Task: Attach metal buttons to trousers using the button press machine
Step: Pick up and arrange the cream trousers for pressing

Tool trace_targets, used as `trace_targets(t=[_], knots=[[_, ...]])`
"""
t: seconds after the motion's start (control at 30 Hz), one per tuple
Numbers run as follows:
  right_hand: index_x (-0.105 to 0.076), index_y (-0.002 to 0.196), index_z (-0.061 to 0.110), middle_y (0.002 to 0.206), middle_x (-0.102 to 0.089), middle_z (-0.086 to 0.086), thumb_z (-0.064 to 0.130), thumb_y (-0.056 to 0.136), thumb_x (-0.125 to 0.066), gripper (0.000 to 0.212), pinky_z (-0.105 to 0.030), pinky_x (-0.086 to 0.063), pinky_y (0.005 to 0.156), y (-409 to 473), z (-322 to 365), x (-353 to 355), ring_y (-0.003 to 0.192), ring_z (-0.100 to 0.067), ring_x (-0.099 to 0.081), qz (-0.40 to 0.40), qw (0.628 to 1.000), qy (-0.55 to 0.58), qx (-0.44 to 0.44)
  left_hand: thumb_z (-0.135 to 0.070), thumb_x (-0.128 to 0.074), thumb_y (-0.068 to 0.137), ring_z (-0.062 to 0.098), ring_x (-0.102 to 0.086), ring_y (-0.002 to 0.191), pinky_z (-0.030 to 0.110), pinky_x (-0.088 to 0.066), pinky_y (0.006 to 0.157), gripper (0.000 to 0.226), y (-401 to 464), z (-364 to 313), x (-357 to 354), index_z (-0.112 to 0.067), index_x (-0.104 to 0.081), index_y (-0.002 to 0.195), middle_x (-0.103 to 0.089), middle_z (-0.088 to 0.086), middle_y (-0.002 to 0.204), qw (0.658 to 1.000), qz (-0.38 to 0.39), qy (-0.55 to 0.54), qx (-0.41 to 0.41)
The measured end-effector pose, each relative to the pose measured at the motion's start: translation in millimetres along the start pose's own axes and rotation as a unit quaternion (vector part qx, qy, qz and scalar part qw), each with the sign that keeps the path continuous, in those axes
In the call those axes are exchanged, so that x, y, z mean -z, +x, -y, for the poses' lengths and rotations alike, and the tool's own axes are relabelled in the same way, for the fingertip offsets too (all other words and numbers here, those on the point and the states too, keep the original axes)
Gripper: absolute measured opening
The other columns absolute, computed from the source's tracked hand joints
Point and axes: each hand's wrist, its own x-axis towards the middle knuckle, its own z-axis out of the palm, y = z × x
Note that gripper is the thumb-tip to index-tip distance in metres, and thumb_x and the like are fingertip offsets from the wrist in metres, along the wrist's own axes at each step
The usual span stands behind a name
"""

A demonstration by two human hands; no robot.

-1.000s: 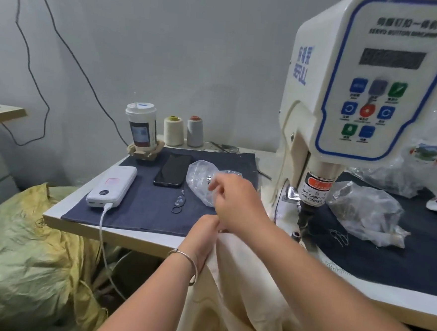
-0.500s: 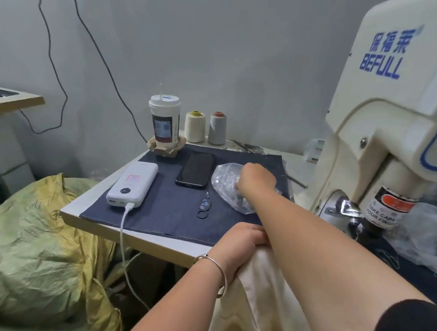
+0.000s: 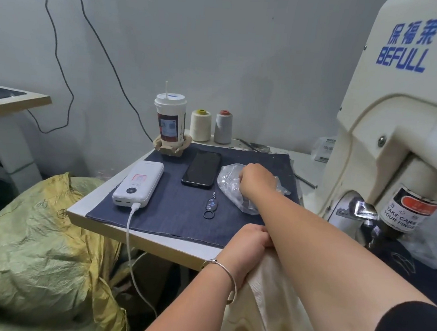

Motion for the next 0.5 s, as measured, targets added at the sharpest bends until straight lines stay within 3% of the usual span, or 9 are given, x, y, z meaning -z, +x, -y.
trace_targets(t=[0.13, 0.27, 0.5], knots=[[-0.064, 0.12, 0.016, 0.123, -0.052, -0.007, 0.005, 0.084, -0.06, 0.038, -0.035, -0.047, 0.085, -2, -2, -9, 0.111, -0.028, -0.054, -0.057, 0.998, -0.005, 0.003, 0.007, -0.045, 0.083, 0.016, -0.051, 0.06, 0.019, -0.042, 0.057, 0.026, 2, 1, -1, -0.008, -0.06, 0.068, -0.057, 0.002, 0.063, 1.0, -0.018, 0.017, 0.011], [-0.065, 0.118, 0.015, 0.121, -0.051, -0.006, 0.005, 0.088, -0.054, 0.034, -0.033, -0.045, 0.083, -4, -2, -13, 0.112, -0.027, -0.05, -0.082, 0.996, -0.02, 0.026, 0.008, -0.044, 0.083, 0.009, -0.047, 0.05, 0.015, -0.039, 0.051, 0.036, 2, 1, -2, -0.013, -0.057, 0.057, -0.053, -0.005, 0.051, 0.999, -0.023, 0.031, 0.018], [-0.071, 0.108, 0.016, 0.116, -0.052, -0.007, 0.011, 0.091, -0.049, 0.028, -0.035, -0.045, 0.08, -7, -6, -16, 0.107, -0.029, -0.052, -0.105, 0.994, 0.019, 0.025, 0.006, -0.044, 0.082, 0.016, -0.041, 0.061, 0.026, -0.035, 0.061, 0.037, 5, 2, -2, -0.015, -0.052, 0.054, -0.049, -0.003, 0.055, 0.997, -0.034, 0.069, 0.014]])
